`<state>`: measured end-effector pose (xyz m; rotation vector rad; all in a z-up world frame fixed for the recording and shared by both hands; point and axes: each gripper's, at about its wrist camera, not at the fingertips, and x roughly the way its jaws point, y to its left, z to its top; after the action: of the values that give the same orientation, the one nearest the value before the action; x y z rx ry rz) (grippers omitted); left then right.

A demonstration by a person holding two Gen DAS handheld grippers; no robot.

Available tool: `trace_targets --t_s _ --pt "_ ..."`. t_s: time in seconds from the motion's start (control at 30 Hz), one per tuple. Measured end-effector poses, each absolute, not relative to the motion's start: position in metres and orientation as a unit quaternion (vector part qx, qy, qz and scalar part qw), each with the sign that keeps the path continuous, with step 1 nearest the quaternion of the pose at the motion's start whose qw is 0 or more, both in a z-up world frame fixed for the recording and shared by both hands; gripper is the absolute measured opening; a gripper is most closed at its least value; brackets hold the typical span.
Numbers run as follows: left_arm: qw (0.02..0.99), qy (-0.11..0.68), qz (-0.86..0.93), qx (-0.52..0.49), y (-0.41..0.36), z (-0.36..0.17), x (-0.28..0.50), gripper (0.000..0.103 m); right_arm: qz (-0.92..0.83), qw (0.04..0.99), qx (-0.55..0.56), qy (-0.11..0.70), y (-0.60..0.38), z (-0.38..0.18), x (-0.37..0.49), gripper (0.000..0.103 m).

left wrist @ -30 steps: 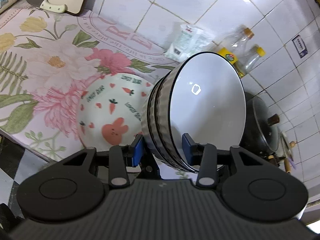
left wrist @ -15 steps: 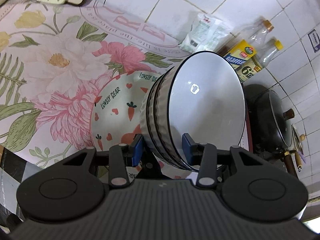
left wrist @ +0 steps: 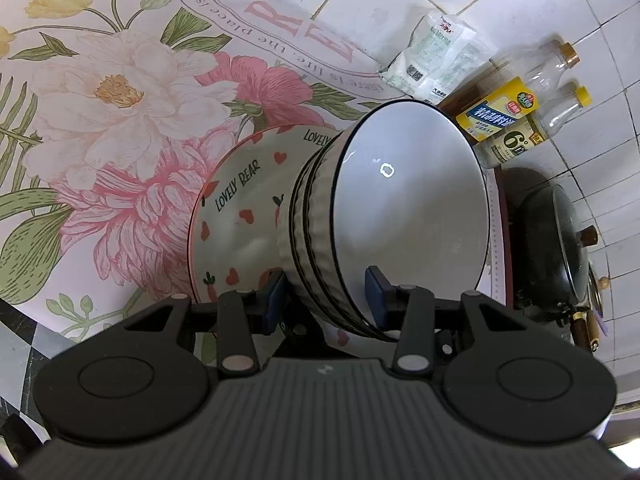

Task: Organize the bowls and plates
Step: 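Lift the bowl stack and carry it over the bunny plate, then lower the bowl stack onto the bunny plate and open both grippers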

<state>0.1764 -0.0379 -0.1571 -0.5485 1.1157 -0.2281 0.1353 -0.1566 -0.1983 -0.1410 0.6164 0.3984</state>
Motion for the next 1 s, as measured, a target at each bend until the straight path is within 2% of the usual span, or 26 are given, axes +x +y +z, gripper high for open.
trace_targets --t_s 0.63,0.77,1.0 --pt "0.807 0.52 -0.096 -0.262 -0.036 -0.169 0.183 0.042 0.177 0.922 -0.068 0.337 -0.149 -0.198 0.153 0.09" --pt "0.804 0.521 -0.096 -0.269 -0.034 -0.17 0.186 0.042 0.164 0.917 -0.063 0.357 -0.149 -0.193 0.153 0.094" --pt "0.812 0.514 -0.088 -0.261 -0.036 -0.167 0.183 0.042 0.153 0.916 0.004 0.371 -0.173 -0.175 0.137 0.094"
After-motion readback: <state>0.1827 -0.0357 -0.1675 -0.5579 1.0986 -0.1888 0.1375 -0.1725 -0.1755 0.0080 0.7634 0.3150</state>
